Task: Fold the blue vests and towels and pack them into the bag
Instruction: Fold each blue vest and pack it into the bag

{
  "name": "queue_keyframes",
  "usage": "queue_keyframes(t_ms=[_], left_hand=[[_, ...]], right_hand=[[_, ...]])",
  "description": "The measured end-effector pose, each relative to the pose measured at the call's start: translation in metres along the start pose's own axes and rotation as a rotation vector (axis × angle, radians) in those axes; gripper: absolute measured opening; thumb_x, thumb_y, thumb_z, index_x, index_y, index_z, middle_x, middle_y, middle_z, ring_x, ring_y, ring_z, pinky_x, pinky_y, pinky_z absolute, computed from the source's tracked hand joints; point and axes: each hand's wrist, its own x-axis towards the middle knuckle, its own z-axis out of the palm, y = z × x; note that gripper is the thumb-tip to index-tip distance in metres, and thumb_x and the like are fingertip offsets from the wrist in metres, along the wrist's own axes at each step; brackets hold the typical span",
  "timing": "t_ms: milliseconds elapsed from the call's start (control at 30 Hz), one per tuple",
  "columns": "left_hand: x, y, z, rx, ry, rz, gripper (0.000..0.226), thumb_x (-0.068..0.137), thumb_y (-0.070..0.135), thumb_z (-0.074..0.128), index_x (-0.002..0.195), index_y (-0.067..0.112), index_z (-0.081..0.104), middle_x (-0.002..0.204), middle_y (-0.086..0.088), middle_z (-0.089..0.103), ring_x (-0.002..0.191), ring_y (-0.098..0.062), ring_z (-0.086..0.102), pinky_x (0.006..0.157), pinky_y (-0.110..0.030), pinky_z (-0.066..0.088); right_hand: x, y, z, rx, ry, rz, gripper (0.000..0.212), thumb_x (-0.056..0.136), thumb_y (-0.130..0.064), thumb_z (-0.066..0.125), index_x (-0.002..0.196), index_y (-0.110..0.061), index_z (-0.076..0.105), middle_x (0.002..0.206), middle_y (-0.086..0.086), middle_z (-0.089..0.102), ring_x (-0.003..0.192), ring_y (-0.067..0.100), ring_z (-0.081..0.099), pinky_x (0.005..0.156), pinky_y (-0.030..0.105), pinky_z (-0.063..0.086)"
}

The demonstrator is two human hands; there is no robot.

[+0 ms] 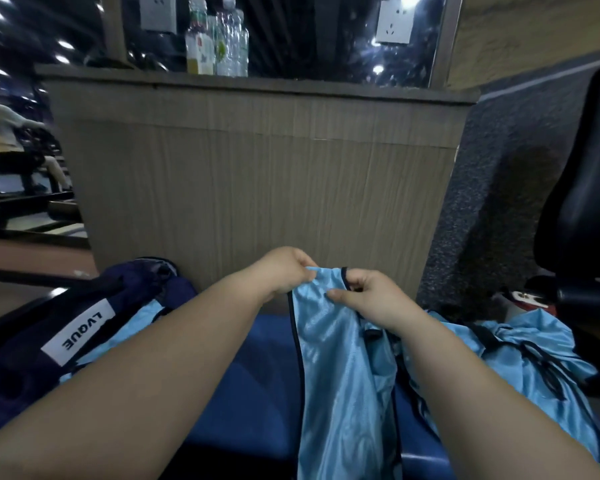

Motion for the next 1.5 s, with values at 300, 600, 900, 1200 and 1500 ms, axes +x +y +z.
queue_keyframes(t_ms=[300,600,900,1200,1500], left_hand=[[0.002,0.017,-0.078,0.352,0.217,0.046,0.014,0.096,0.014,0.046,0.093,0.023,0.057,0.098,0.000,0.060,0.084,-0.017,0.056,0.067,-0.023,0.041],[0.001,0.015,-0.183,0.442,0.479,-0.034,0.018,0.095,0.015,0.046,0.099,0.021,0.062,0.105,-0.002,0.062,0.088,-0.020,0.055,0.069,-0.028,0.039],[-0.010,0.035,-0.257,0.537,0.613,-0.134,0.034,0.095,0.002,0.039,0.119,0.005,0.063,0.125,-0.012,0.059,0.104,-0.029,0.056,0.079,-0.034,0.046],[-0.026,0.053,-0.264,0.363,0.674,-0.104,0.025,0.097,0.001,0.034,0.101,0.003,0.058,0.112,-0.015,0.056,0.101,-0.028,0.053,0.087,-0.035,0.042],[-0.042,0.113,-0.179,-0.200,0.139,0.142,0.036,0.086,0.045,0.067,0.109,0.018,0.065,0.107,0.010,0.062,0.105,-0.012,0.055,0.088,-0.029,0.041]], right_hand=[[0.008,-0.057,-0.044,-0.065,0.000,0.096,0.040,0.076,-0.061,0.069,0.101,-0.030,0.071,0.109,-0.014,0.065,0.104,0.007,0.057,0.085,0.025,0.042],[0.018,-0.108,-0.109,0.064,0.023,0.097,0.021,0.078,-0.022,0.072,0.098,-0.018,0.068,0.098,-0.001,0.060,0.085,0.011,0.051,0.069,0.026,0.035],[0.023,-0.144,-0.149,0.070,0.240,0.011,0.051,0.074,0.007,0.042,0.113,-0.022,0.059,0.067,0.006,0.043,0.055,0.016,0.035,0.051,0.029,0.024],[0.028,-0.158,-0.137,0.161,0.404,0.018,0.038,0.084,0.008,0.041,0.105,-0.021,0.055,0.087,0.011,0.051,0.069,0.023,0.045,0.058,0.032,0.037],[0.037,-0.196,-0.102,0.531,0.300,-0.185,0.022,0.087,0.003,0.064,0.095,-0.017,0.064,0.097,0.005,0.061,0.086,0.021,0.058,0.085,0.036,0.048]])
